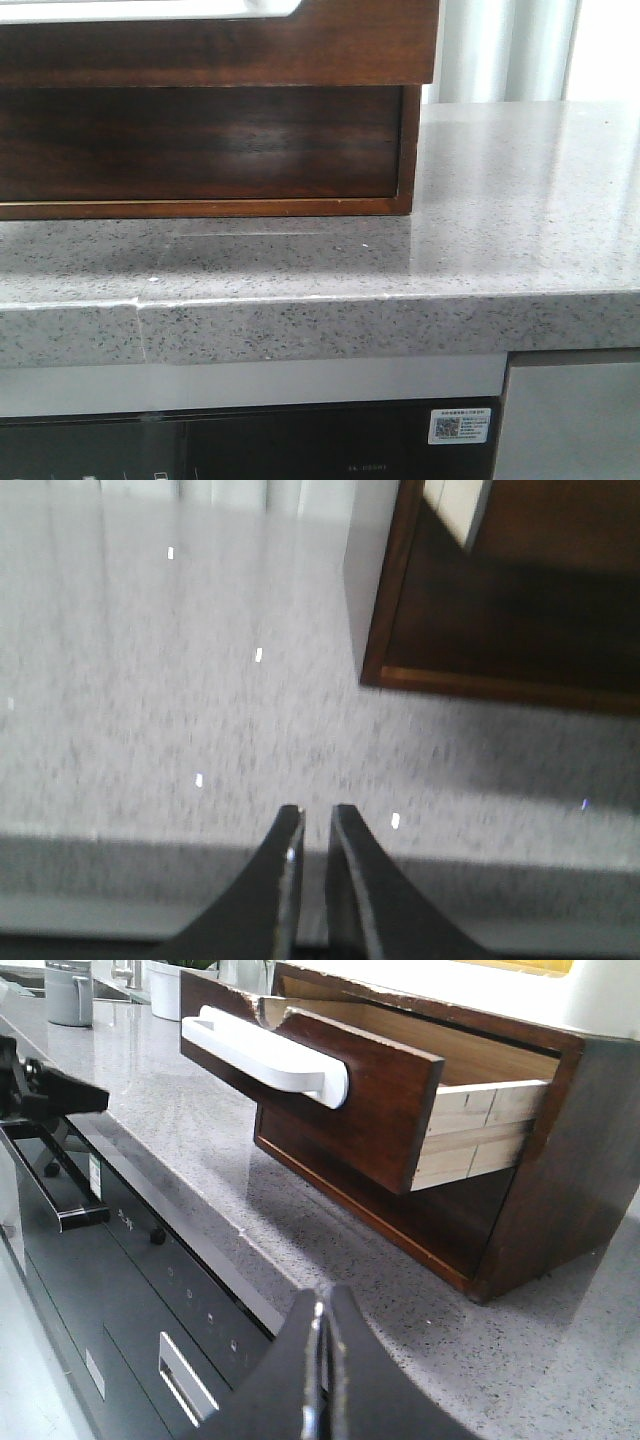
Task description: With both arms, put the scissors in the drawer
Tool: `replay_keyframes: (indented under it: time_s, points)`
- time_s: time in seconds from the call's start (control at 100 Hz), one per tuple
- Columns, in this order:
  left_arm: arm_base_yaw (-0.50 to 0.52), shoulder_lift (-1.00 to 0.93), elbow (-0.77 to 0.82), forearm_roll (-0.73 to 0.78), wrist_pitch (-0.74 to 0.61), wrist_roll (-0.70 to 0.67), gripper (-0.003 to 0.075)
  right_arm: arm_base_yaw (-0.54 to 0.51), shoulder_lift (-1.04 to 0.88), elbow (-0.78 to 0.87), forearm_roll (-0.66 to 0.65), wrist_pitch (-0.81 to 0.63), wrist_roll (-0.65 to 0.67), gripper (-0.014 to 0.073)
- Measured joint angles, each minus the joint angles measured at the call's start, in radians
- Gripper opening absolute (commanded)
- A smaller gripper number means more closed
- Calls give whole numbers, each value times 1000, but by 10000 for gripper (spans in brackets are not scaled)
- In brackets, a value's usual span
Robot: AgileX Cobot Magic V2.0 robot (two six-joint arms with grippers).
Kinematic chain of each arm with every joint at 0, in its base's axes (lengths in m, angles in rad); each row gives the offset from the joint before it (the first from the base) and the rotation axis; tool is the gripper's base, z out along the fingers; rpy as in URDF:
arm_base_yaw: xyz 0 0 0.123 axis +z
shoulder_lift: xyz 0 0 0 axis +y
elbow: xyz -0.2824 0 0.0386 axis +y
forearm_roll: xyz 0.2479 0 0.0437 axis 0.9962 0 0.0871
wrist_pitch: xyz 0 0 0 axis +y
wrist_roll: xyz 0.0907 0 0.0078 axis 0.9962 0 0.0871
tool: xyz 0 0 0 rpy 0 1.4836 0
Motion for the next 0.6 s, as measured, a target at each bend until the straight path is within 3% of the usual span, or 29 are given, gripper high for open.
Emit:
replay_keyframes:
  time_s: [0.6]
  points:
    - [0,0,0,0,31,-2,3,0,0,0,0,0,0,-116]
